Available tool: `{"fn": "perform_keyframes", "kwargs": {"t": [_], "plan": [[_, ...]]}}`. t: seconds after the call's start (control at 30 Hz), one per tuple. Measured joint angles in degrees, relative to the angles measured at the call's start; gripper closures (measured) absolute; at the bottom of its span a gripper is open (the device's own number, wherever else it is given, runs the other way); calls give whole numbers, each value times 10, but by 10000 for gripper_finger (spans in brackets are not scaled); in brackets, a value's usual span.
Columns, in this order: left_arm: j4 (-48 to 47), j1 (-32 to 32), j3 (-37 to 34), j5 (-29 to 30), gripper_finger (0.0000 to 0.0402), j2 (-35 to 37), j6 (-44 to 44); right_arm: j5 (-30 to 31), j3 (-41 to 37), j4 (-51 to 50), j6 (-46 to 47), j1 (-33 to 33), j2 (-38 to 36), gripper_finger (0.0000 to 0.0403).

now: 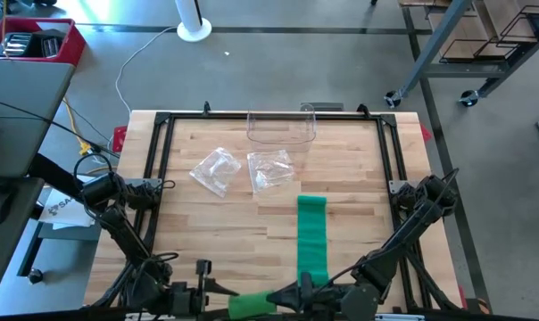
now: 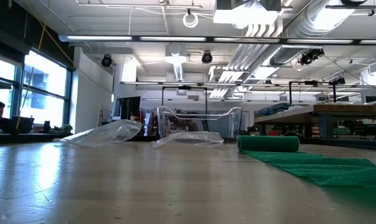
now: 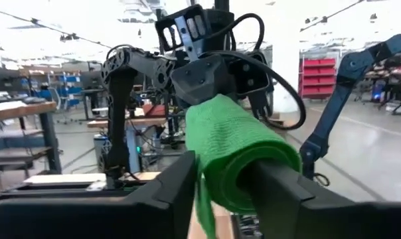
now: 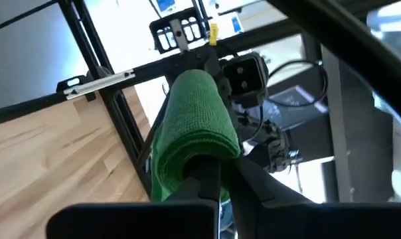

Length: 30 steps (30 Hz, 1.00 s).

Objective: Roll bandage
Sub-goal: Roll the green bandage

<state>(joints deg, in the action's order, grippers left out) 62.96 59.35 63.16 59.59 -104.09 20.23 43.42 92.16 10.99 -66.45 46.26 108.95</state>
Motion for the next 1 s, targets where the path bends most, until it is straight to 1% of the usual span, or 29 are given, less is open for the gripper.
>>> {"fn": "perform_keyframes", "kwargs": {"t": [0.17,0.23,0.27,0.33,0.47,0.57,0.67,0.8,0.9,1.0], "plan": [[0,7,0,24,357,0,46,1,0,-1,108,-5,0,387],[1,11,0,35,384,0,66,0,0,0,143,-9,0,369],[0,12,0,39,390,0,75,0,0,0,161,-9,0,356],[0,15,0,43,390,0,97,0,0,0,194,-11,0,325],[0,21,0,44,374,0,145,1,0,-1,269,-13,0,259],[-1,23,0,44,374,0,191,10,0,-5,317,-14,0,228],[-1,26,0,42,380,0,241,0,0,-15,371,-17,-4,220],[-1,26,0,26,382,0,284,-45,0,-21,421,-26,-6,224],[-2,26,0,2,379,0,300,-75,0,-27,433,-34,-6,234],[-1,25,0,-8,373,0,304,-77,0,-28,427,-41,-6,252]]}}
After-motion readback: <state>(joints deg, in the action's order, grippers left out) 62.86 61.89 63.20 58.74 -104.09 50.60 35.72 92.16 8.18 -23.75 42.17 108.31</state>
